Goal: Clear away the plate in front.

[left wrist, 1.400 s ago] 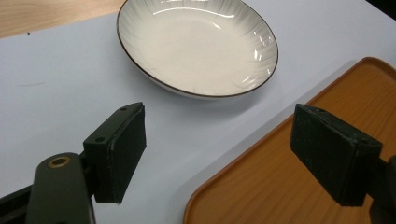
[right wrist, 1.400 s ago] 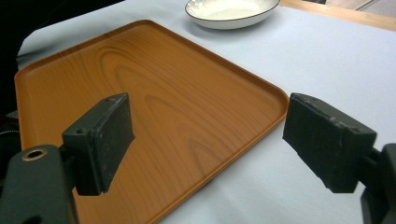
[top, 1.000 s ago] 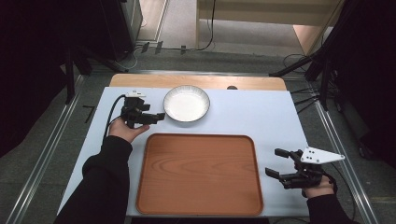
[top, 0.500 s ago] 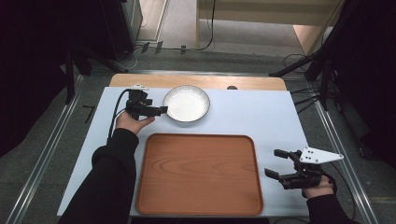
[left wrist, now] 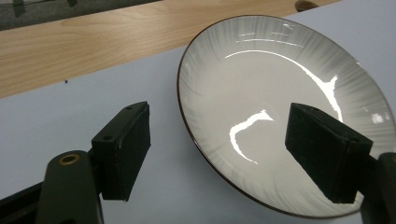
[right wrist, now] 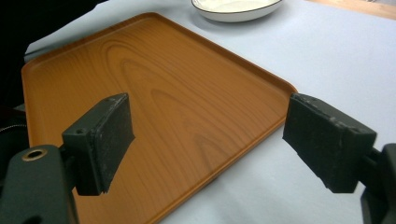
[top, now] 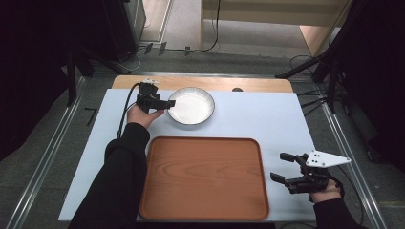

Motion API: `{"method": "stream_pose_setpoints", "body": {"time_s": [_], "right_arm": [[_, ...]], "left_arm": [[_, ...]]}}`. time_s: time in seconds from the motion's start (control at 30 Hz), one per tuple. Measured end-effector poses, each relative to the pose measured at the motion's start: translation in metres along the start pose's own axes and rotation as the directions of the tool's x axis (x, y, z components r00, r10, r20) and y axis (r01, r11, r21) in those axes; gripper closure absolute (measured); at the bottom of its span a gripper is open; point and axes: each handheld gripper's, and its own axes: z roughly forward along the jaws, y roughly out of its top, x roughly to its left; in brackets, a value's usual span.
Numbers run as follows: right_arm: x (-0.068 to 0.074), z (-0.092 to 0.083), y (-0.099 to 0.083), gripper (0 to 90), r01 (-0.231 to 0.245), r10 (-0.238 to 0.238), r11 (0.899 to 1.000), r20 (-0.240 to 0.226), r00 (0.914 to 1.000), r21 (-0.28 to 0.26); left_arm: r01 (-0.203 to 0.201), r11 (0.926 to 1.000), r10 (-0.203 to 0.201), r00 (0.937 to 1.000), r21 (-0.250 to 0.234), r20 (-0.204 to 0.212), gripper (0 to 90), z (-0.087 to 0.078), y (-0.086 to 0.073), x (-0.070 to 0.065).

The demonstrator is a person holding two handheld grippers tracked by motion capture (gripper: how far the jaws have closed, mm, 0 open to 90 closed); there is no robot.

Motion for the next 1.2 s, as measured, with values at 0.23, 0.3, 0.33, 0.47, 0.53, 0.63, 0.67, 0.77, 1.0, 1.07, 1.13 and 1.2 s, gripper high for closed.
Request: {"method": "stream_pose_setpoints", "body": {"time_s": [0.23,0.3,0.33,0.47,0.53,0.63,0.67,0.77,1.0,1.07,1.13,1.2], "right_arm": [[0.0,0.0,0.0,16.9,0.002,-0.002,1.0,-0.001,1.0,0.0],[0.0,0.0,0.0,16.9,0.003,-0.003,1.0,-0.002,1.0,0.001],[0.0,0.0,0.0,16.9,0.003,-0.003,1.0,-0.004,1.0,-0.002],[0.0,-0.001,0.0,17.0,0.002,-0.002,1.0,-0.003,1.0,-0.004],[0.0,-0.001,0.0,17.0,0.002,-0.002,1.0,-0.003,1.0,-0.002],[0.001,-0.001,0.0,16.9,0.003,-0.003,1.0,-0.004,1.0,-0.002],[0.001,-0.002,0.0,17.0,0.001,-0.001,1.0,-0.003,1.0,-0.001],[0.001,-0.002,-0.001,17.0,0.0,0.0,1.0,-0.003,1.0,0.004],[0.0,-0.004,-0.001,17.0,0.003,-0.003,1.0,0.004,1.0,0.001],[0.0,-0.003,-0.001,17.0,0.005,-0.005,1.0,0.004,1.0,0.002],[0.001,-0.003,-0.001,17.0,0.006,-0.006,1.0,-0.001,1.0,0.011],[0.001,-0.002,-0.001,17.0,0.007,-0.007,1.0,-0.005,1.0,0.006]], "left_arm": [[0.091,0.9958,-0.091,0.9958,-0.011,-0.011,31.3,0.023,-0.004,0.008],[0.108,0.9941,-0.108,0.994,0.006,-0.018,34.8,0.029,-0.006,0.008],[0.115,0.9934,-0.114,0.993,0.011,-0.031,38.3,0.034,-0.008,0.008],[0.144,0.9896,-0.144,0.9866,0.0,-0.077,48.3,0.042,-0.009,0.007],[0.164,0.9865,-0.163,0.9831,-0.001,-0.083,52.7,0.044,-0.01,0.007],[0.184,0.983,-0.183,0.9786,-0.001,-0.094,62.7,0.046,-0.011,0.007],[0.193,0.9811,-0.193,0.9777,0.002,-0.084,64.8,0.047,-0.011,0.007],[0.211,0.9774,-0.211,0.9756,-0.011,-0.06,69.8,0.052,-0.012,0.006],[0.307,0.9507,-0.306,0.9518,-0.047,0.015,73.8,0.06,-0.015,0.012],[0.314,0.9479,-0.313,0.9494,-0.054,0.026,74.1,0.061,-0.015,0.013],[0.369,0.9283,-0.366,0.9289,-0.049,0.059,77.1,0.061,-0.016,0.018],[0.402,0.9147,-0.399,0.9142,-0.04,0.073,80.2,0.06,-0.015,0.02]]}}
